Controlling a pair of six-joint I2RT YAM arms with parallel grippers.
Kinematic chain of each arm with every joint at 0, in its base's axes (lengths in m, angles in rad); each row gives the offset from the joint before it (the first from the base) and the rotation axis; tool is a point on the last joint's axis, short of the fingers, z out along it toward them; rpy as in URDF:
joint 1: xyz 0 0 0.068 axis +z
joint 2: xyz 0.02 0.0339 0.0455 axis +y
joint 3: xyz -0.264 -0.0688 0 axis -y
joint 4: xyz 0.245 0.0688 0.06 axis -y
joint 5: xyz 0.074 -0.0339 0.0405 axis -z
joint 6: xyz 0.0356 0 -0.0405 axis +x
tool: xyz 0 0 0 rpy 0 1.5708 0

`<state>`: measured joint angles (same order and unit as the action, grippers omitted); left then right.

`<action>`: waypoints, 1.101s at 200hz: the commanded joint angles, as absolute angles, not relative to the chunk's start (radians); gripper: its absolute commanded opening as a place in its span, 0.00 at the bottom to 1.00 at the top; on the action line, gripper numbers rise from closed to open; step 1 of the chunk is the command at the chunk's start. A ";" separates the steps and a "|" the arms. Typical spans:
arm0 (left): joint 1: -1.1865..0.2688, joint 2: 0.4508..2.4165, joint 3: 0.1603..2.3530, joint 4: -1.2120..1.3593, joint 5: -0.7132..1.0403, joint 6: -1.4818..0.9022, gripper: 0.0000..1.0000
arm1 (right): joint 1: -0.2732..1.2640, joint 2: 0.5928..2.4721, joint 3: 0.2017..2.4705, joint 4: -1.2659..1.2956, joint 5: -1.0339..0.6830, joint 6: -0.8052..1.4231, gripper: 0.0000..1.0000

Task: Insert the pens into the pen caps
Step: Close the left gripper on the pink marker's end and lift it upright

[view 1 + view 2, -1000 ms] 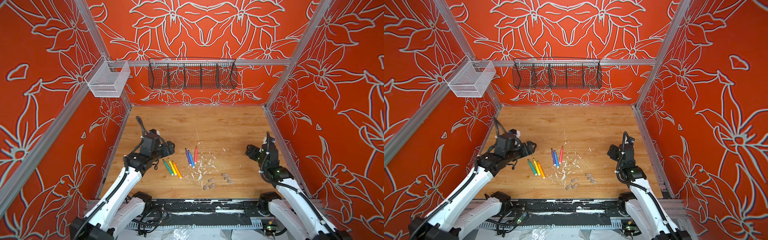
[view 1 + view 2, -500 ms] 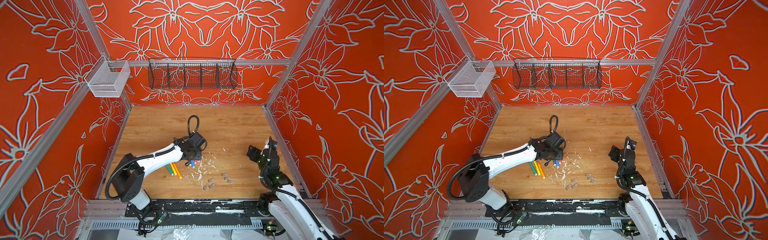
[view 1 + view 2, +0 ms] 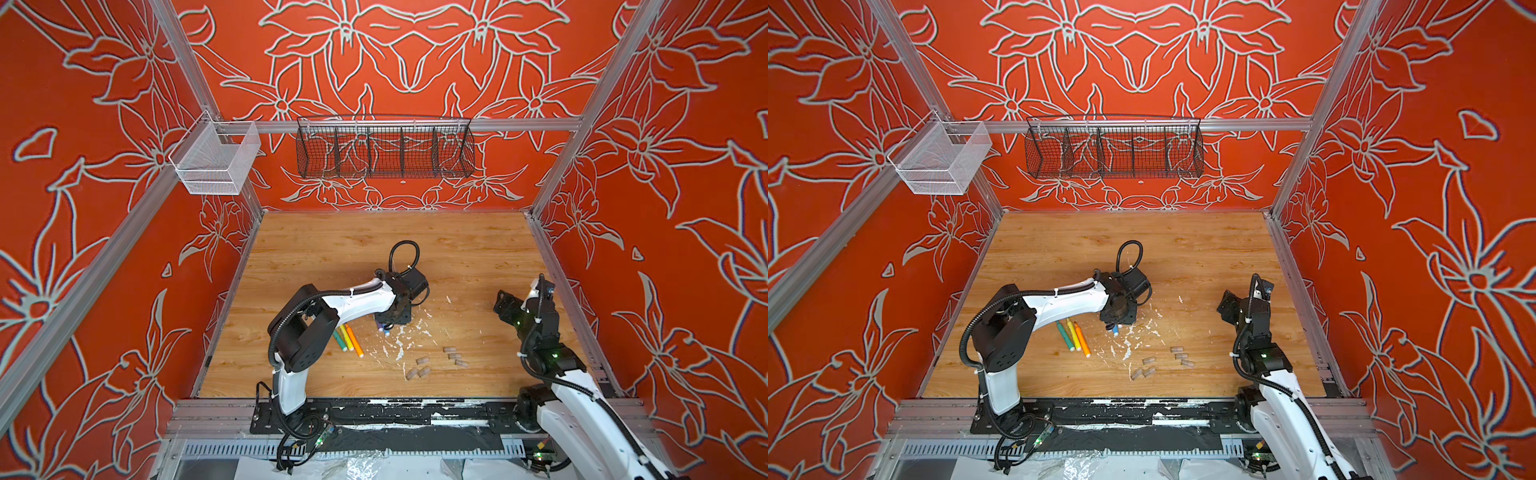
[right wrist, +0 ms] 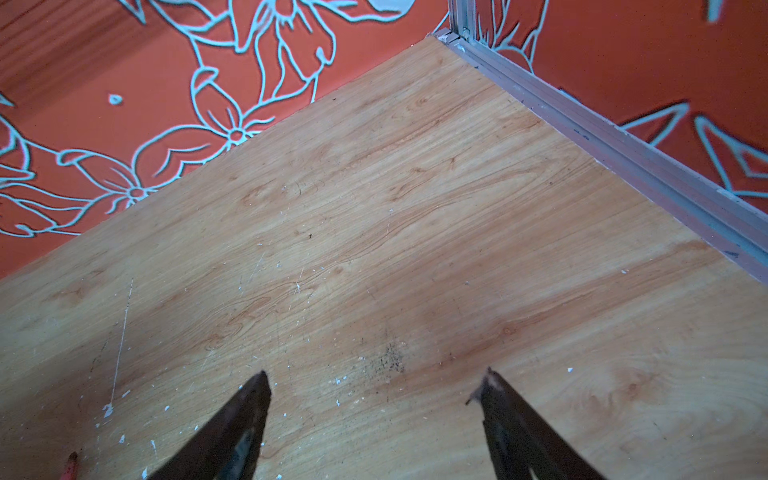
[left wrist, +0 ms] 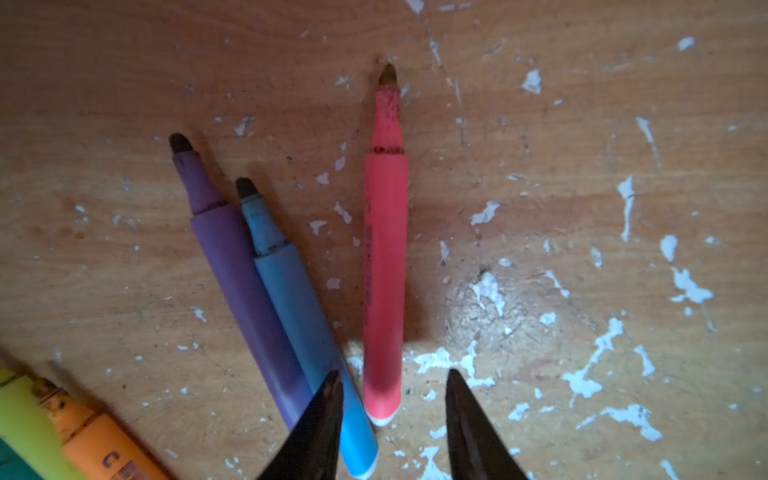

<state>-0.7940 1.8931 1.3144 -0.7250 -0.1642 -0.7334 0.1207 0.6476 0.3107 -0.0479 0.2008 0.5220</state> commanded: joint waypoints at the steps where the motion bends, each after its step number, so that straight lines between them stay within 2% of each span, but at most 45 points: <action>1: -0.799 1.919 1.310 -0.743 -0.183 -0.749 0.40 | 0.119 0.649 0.301 -0.036 0.187 0.514 0.81; 60: -0.798 1.980 1.320 -0.715 -0.180 -0.736 0.38 | 0.119 0.643 0.299 -0.038 0.183 0.514 0.81; 103: -0.798 2.004 1.328 -0.721 -0.187 -0.741 0.32 | 0.120 0.645 0.299 -0.037 0.183 0.515 0.81; 152: -0.796 2.009 1.298 -0.706 -0.201 -0.758 0.21 | 0.120 0.636 0.295 -0.036 0.177 0.512 0.81; 212: -0.788 2.013 1.281 -0.672 -0.167 -0.730 0.00 | 0.119 0.624 0.290 -0.034 0.169 0.511 0.81; 220: -0.787 2.006 1.279 -0.662 -0.155 -0.721 0.00 | 0.119 0.624 0.290 -0.032 0.167 0.509 0.81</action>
